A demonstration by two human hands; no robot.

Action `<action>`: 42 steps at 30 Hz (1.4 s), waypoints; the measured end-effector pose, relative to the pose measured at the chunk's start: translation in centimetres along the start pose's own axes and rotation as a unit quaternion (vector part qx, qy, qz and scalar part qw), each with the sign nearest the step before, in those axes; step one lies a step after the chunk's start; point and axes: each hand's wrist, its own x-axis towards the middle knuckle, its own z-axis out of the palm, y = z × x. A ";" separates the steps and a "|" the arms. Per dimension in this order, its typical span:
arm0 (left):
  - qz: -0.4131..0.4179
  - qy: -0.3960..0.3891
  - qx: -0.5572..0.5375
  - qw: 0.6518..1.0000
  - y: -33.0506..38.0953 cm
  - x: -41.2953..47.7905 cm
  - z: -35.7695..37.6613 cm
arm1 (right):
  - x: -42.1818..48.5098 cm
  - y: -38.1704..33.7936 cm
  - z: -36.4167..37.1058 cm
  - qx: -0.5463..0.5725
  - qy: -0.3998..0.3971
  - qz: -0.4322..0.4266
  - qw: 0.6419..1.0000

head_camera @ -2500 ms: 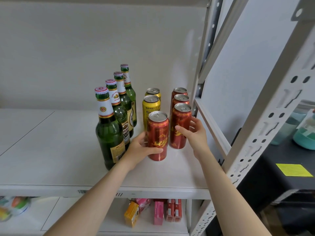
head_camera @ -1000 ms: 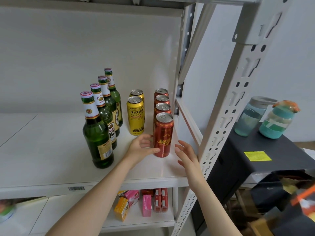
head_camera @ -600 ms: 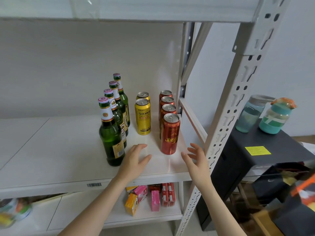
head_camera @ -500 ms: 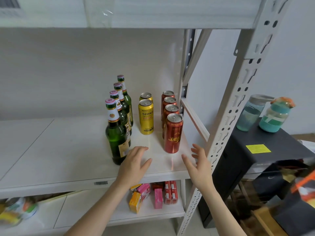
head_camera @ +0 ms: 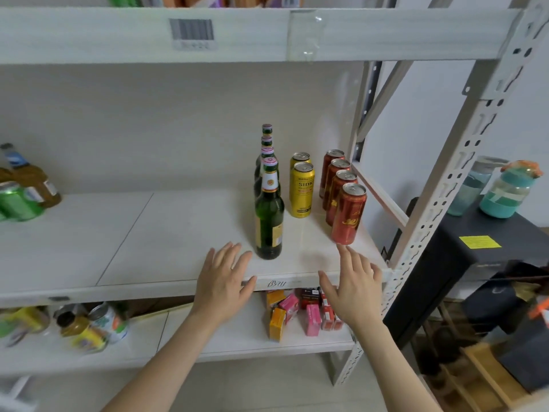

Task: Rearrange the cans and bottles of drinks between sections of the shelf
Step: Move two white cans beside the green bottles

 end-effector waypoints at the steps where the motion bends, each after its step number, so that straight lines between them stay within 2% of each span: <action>1: -0.006 -0.003 0.015 1.000 -0.8 -0.6 -0.5 | -0.2 -0.9 0.0 -0.011 -0.001 -0.007 1.000; 6: -0.032 -0.002 0.066 0.997 -4.8 -3.3 -2.6 | -1.0 -6.1 0.5 -0.037 -0.015 -0.047 0.998; 21: -0.142 -0.029 0.141 0.979 -18.6 -10.1 -6.8 | -0.7 -24.1 3.9 -0.001 -0.043 -0.181 0.982; 32: -0.172 -0.029 0.167 0.970 -32.3 -11.9 -9.4 | 0.8 -38.2 7.2 0.022 -0.007 -0.201 0.979; 42: -0.151 -0.046 0.151 0.976 -44.7 -15.4 -11.9 | -1.0 -51.0 9.0 0.017 0.014 -0.181 0.983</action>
